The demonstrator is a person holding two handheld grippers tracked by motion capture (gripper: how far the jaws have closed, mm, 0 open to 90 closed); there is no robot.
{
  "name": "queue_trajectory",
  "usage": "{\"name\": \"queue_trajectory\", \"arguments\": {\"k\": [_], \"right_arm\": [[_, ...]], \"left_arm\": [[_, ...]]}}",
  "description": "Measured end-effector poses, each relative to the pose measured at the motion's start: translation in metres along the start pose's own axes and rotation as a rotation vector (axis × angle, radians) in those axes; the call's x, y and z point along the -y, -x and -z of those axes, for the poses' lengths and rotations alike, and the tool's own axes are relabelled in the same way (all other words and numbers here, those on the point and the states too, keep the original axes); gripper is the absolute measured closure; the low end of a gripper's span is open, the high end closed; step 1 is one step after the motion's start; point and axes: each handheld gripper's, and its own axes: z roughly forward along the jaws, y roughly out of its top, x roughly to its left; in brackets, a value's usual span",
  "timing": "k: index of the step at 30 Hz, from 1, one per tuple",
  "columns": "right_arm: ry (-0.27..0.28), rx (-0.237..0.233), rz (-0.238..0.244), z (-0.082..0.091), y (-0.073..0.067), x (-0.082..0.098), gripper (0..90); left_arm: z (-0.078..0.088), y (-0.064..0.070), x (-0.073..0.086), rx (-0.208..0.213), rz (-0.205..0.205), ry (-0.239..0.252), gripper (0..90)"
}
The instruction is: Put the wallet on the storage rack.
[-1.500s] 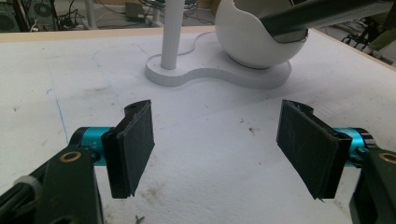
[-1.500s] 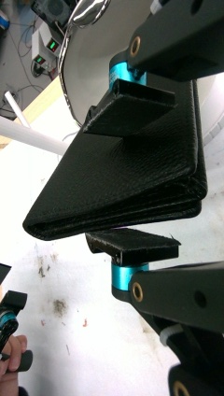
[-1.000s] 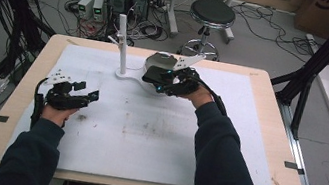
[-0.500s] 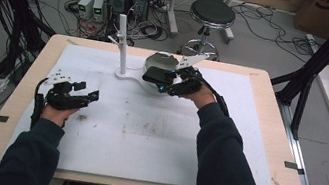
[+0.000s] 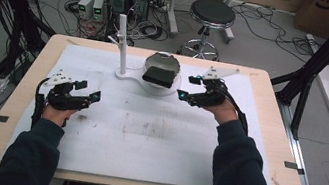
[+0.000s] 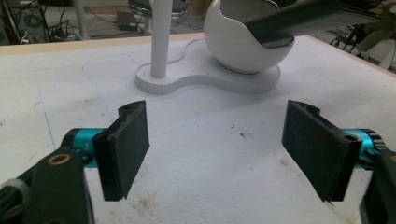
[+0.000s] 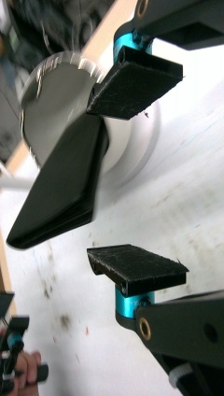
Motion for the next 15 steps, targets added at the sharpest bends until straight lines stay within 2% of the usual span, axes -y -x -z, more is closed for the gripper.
{"name": "queue_trajectory", "arguments": {"k": [1, 5, 7, 11, 14, 15], "right_arm": [[0.009, 0.013, -0.011, 0.007, -0.001, 0.007, 26.4], [0.001, 0.137, -0.03, 0.034, -0.004, 0.04, 24.9], [0.006, 0.193, -0.072, 0.047, -0.005, 0.061, 24.3], [0.037, 0.278, -0.127, 0.065, -0.007, 0.091, 21.2], [0.045, 0.315, -0.164, 0.072, -0.008, 0.108, 21.1], [0.035, 0.309, -0.174, 0.074, -0.008, 0.11, 21.1]], "left_arm": [[0.0, 0.0, 0.0, 0.002, -0.004, 0.001, 21.2], [-0.001, 0.001, -0.001, 0.002, -0.008, 0.003, 20.9], [-0.002, 0.001, -0.001, -0.002, -0.009, 0.005, 20.9], [-0.003, 0.002, -0.002, -0.001, -0.014, 0.008, 20.9], [-0.005, 0.003, -0.002, -0.004, -0.019, 0.01, 21.0], [-0.006, 0.003, -0.002, -0.002, -0.02, 0.012, 20.9]]}}
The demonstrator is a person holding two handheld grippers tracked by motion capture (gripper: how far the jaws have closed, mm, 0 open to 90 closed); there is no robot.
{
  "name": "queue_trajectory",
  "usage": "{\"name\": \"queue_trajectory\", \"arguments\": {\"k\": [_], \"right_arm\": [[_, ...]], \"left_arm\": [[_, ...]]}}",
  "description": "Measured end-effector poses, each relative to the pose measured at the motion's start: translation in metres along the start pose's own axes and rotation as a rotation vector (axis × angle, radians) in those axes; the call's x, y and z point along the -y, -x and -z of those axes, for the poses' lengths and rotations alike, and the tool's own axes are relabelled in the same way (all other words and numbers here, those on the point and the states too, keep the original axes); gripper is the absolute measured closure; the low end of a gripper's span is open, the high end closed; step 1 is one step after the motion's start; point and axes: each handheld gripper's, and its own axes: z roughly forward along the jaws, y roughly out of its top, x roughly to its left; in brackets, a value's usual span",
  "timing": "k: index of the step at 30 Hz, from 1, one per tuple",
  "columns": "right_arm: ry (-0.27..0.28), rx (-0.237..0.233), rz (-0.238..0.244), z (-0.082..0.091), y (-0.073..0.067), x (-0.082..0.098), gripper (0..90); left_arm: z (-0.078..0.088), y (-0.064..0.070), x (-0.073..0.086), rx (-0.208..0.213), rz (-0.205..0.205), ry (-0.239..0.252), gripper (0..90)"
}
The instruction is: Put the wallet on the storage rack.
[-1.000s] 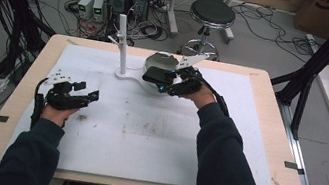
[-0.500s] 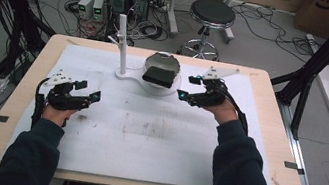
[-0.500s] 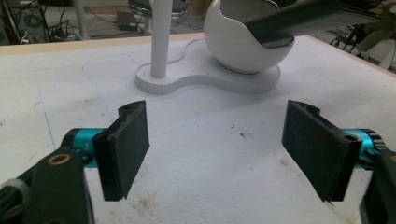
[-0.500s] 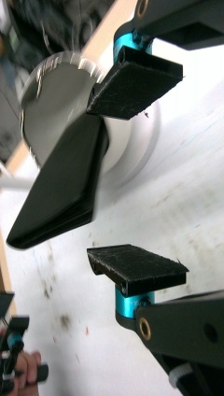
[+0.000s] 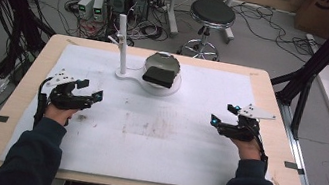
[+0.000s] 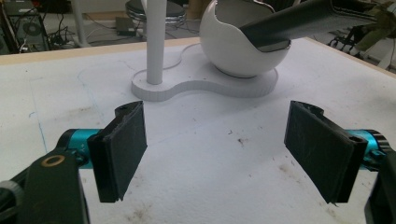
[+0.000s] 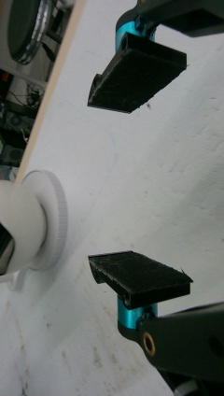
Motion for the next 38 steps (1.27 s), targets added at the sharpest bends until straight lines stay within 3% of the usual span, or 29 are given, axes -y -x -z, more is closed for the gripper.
{"name": "queue_trajectory", "arguments": {"k": [15, 30, 38], "right_arm": [[-0.006, 0.04, 0.018, 0.0041, -0.0033, 0.002, 20.5], [0.0, 0.048, -0.009, 0.0049, 0.0002, 0.0034, 20.5], [-0.001, 0.052, 0.002, 0.0045, 0.0026, 0.0047, 20.5]], "left_arm": [[0.0057, 0.0005, -0.0004, -0.003, -0.009, 0.005, 21.0], [0.0048, -0.0008, 0.001, -0.006, -0.012, 0.0, 21.0], [0.004, 0.0001, 0.0012, -0.01, -0.026, -0.001, 21.0]]}}
